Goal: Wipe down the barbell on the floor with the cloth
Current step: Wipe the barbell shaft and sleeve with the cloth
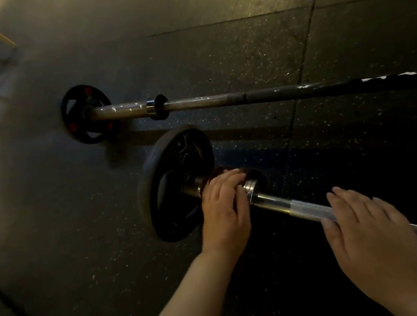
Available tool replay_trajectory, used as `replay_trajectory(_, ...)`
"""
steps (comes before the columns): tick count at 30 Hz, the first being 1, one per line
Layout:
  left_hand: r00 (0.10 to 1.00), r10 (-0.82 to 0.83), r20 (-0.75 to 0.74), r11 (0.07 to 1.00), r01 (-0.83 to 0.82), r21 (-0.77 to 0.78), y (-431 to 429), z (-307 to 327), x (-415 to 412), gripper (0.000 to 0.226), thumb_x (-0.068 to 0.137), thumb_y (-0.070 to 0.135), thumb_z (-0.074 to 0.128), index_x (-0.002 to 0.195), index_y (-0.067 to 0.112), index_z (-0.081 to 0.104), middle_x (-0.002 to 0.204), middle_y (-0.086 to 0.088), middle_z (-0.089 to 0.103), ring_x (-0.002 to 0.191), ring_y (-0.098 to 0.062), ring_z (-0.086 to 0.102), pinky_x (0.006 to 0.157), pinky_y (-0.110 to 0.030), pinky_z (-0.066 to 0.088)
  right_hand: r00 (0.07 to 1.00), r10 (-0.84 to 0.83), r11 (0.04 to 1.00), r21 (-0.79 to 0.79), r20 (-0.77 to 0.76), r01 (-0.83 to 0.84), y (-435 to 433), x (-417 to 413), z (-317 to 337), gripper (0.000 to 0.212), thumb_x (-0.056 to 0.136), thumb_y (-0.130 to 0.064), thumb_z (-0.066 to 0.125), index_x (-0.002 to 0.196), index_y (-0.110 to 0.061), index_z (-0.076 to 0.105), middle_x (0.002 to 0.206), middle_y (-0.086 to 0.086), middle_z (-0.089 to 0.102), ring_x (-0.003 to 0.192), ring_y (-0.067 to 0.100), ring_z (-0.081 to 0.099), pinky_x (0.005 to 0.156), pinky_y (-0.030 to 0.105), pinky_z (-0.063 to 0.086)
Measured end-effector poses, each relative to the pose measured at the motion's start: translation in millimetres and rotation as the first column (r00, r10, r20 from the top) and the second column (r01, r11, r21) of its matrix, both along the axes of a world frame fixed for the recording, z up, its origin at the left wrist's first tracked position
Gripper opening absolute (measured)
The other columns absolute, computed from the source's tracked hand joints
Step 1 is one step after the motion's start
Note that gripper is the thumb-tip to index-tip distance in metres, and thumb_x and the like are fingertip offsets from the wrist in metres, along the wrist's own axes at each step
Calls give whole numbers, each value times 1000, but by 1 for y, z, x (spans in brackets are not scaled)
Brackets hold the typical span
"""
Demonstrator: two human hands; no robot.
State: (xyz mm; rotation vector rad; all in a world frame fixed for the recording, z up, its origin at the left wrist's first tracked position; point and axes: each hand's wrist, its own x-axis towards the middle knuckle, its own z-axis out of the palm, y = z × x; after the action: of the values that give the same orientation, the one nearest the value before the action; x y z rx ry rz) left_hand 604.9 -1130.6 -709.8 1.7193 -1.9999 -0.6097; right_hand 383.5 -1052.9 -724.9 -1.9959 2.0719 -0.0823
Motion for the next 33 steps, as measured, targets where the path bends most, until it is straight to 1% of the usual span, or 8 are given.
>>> replay_trajectory(4, 992, 79, 99, 993, -87, 77, -12, -4, 36, 40, 104, 44, 33, 143, 39, 39, 153, 18, 32, 144, 3, 13, 120, -36, 14, 1000, -13, 1000, -18, -7, 13, 4, -5, -4, 62, 99, -44, 31, 131, -3, 64, 136, 14, 64, 125, 32, 62, 104, 53, 46)
replay_trajectory(7, 975, 221, -3, 975, -221, -14, -14, -2, 11, 24, 103, 34, 40, 120, 33, 56, 124, 15, 55, 127, 1, 37, 113, -42, 31, 1000, -12, 999, -42, 19, 13, 5, -2, -4, 61, 99, -43, 30, 130, -3, 64, 134, 14, 65, 124, 32, 62, 105, 53, 46)
replay_trajectory(11, 987, 134, -84, 988, -139, -63, -10, 8, -12, 17, 102, 31, 42, 107, 38, 56, 102, 23, 55, 104, 3, 51, 95, -33, 46, 1000, -8, 999, -33, 17, 9, 4, -4, -3, 61, 99, -44, 30, 129, -5, 65, 133, 12, 66, 122, 30, 63, 103, 52, 48)
replay_trajectory(15, 994, -82, -69, 995, 77, -62, -2, 12, -5, 25, 103, 33, 44, 124, 32, 58, 120, 18, 60, 119, -3, 52, 102, -32, 42, 1000, -7, 999, -36, 25, 8, 5, -8, -7, 59, 99, -43, 31, 130, -6, 65, 133, 11, 66, 123, 30, 63, 104, 51, 47)
replay_trajectory(18, 975, -201, 95, 979, 203, -13, 6, -2, 6, 41, 103, 38, 43, 144, 31, 42, 150, 16, 41, 146, -4, 23, 121, -36, 16, 999, 14, 998, -54, 38, -12, 5, -10, -8, 59, 100, -42, 31, 131, -5, 64, 134, 12, 65, 124, 30, 62, 106, 50, 45)
replay_trajectory(25, 953, 280, -115, 960, -279, 21, -16, -11, 23, 23, 105, 33, 39, 119, 48, 48, 124, 40, 41, 128, 20, 23, 116, -36, 28, 999, 14, 998, -65, 34, -12, 6, -5, -8, 58, 99, -40, 32, 131, -2, 63, 135, 15, 65, 125, 33, 61, 107, 51, 44)
replay_trajectory(29, 995, -50, -90, 998, 47, -38, -2, 2, -2, 25, 103, 22, 45, 124, 27, 57, 123, 16, 55, 121, -4, 49, 105, -37, 42, 999, 7, 998, -60, 42, -4, 6, -6, -6, 59, 99, -40, 31, 131, -3, 63, 134, 14, 65, 125, 31, 61, 108, 51, 43)
replay_trajectory(33, 995, 8, 97, 1000, -10, 20, -9, -7, 29, 35, 104, 37, 40, 138, 34, 47, 150, 18, 38, 143, 4, 18, 119, -31, 16, 999, 24, 997, -80, 23, -22, 9, -13, -8, 58, 99, -39, 32, 131, -2, 63, 134, 15, 65, 125, 32, 61, 109, 49, 40)
